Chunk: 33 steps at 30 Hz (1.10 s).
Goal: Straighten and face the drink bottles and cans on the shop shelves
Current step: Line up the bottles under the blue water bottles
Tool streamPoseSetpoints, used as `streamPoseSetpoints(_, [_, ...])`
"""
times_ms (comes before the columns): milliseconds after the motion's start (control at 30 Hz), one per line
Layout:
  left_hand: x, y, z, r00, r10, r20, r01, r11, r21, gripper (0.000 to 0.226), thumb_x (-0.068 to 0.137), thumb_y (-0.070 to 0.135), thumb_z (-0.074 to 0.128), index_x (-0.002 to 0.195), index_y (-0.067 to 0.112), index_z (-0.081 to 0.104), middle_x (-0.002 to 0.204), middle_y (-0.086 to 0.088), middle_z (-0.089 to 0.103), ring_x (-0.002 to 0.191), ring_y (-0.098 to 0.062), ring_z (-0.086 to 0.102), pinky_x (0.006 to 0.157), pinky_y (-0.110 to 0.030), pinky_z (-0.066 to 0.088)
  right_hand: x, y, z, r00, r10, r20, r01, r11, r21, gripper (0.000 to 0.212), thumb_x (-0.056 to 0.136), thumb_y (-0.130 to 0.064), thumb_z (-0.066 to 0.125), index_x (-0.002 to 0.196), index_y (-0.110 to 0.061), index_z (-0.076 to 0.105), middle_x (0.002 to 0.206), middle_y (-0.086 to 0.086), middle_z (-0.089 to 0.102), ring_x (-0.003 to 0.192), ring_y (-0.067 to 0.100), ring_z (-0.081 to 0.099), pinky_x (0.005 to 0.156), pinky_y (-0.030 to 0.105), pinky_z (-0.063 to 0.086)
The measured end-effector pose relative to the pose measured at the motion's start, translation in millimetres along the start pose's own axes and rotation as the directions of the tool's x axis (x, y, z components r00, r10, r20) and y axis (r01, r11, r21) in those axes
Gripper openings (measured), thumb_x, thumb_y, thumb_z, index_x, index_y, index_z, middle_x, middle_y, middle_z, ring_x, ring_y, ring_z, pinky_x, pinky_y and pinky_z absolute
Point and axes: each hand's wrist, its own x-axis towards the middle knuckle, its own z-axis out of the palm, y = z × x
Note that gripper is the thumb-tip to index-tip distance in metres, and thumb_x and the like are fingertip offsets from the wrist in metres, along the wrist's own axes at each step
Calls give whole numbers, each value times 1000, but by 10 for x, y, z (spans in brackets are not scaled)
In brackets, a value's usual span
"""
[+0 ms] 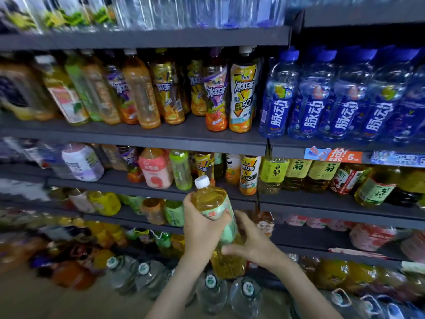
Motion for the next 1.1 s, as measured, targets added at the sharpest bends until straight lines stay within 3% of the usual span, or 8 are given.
streamPoseSetpoints(133, [54,27,-48,993,-12,119,11,1000,5,70,65,16,83,114,30,35,98,15,54,84,8,54,68,-10,41,54,-76,290,972,32,-232,-52,995,-81,74,56,-36,85,112,-35,37,111,-11,55,96,-8,55,72,11,47])
streamPoseSetpoints(333, [492,-122,-120,891,1,454,-29,998,54,55,75,59,61,122,34,47,120,14,58,106,8,54,83,-11,45,304,159,422,829,215,-516,-86,961,262,71,61,-20,88,115,-21,42,102,-2,63,87,4,63,65,20,52])
streamPoseSetpoints(433, [860,-512,-104,922,44,385,-126,973,191,49,86,55,53,126,28,49,126,10,54,118,-8,51,99,-29,44,577,351,452,727,270,-632,-50,938,343,68,65,-16,86,115,-19,41,104,-1,60,95,14,62,69,24,52])
streamPoseSetpoints(633, [1582,-1131,304,954,249,169,-285,928,239,68,85,20,68,140,8,31,132,-5,44,117,-7,43,95,-9,30,1118,811,387,616,129,-777,174,940,294,67,63,-12,84,112,-22,40,106,1,59,97,14,62,69,19,55])
streamPoseSetpoints(733, [1892,-1376,590,936,352,22,-351,919,180,79,77,22,75,139,1,30,133,-15,42,126,-26,43,106,-39,38,1333,1037,368,578,28,-816,274,935,226,75,57,-24,84,118,-22,40,111,2,59,100,10,61,74,20,54])
streamPoseSetpoints(833, [1864,-1511,766,812,561,-162,-522,821,230,73,79,20,72,134,0,29,130,-18,37,121,-33,41,103,-41,39,1423,1198,375,530,-39,-847,378,905,195,75,58,-21,81,121,-23,41,111,-1,61,96,2,62,72,14,52])
streamPoseSetpoints(933, [1623,-1640,893,635,769,-75,-735,631,246,53,84,19,64,127,12,34,123,-8,37,115,-29,45,97,-36,43,1441,1267,359,485,-80,-871,457,873,173,73,56,-21,79,118,-26,42,109,-2,62,96,3,64,73,14,52])
streamPoseSetpoints(1100, [1750,-1835,980,677,705,-213,-652,708,270,64,80,21,70,131,8,33,130,-17,38,120,-29,39,102,-34,37,1445,1294,187,455,-137,-880,500,857,125,73,55,-19,79,119,-15,44,108,3,65,95,6,66,71,15,53])
